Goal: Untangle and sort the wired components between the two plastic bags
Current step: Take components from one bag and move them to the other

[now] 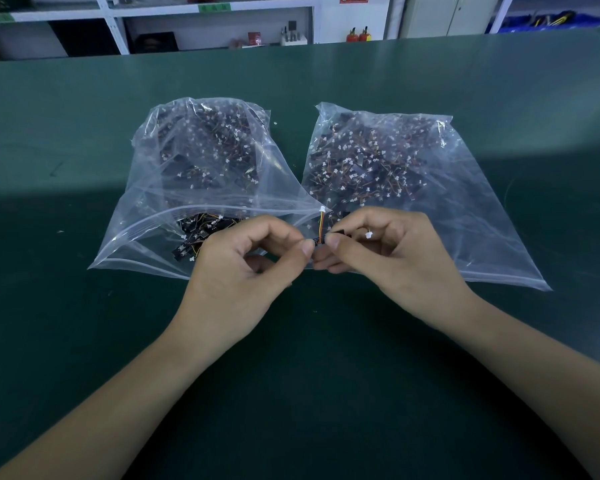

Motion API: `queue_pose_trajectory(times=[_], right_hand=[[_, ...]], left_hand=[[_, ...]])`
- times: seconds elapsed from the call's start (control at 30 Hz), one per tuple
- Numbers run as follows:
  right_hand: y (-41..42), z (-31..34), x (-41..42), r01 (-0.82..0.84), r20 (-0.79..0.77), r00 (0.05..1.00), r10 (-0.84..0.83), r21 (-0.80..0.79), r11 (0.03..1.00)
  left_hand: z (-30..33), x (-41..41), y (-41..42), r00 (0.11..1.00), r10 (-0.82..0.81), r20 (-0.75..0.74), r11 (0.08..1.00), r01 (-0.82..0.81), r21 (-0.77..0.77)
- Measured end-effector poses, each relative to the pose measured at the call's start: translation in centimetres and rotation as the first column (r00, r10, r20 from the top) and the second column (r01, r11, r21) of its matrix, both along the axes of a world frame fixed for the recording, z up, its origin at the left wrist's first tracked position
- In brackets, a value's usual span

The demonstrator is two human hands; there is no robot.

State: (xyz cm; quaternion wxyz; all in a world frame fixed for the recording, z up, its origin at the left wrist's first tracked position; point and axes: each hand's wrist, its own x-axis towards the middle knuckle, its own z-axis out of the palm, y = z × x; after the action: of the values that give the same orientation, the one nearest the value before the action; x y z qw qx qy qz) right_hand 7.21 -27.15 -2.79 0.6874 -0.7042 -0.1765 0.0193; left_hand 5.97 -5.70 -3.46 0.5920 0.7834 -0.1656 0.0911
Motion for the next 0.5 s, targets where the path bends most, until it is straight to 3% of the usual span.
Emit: queue_pose_trajectory(times=[0.27, 0.43, 0.5], right_hand=[[-0.3, 0.0, 0.3, 0.017, 0.021, 1.000, -0.017, -0.016, 1.000], [-1.7, 0.1, 1.1, 0.282, 0.387, 0.911, -0.143, -0.331, 0.901], [-2.2, 0.3, 1.2, 0.322, 0.444, 0.888, -0.122, -0.410, 0.853]], left_hand=[[-0.2, 0.3, 0.2, 0.997, 0.058, 0.045, 0.998, -0.058, 0.013], [0.1, 0.5, 1.0, 0.944, 0.112, 0.310, 0.965, -0.178, 0.195], [0.2, 0.7, 1.3, 0.915, 0.085, 0.395, 0.938, -0.208, 0.279]])
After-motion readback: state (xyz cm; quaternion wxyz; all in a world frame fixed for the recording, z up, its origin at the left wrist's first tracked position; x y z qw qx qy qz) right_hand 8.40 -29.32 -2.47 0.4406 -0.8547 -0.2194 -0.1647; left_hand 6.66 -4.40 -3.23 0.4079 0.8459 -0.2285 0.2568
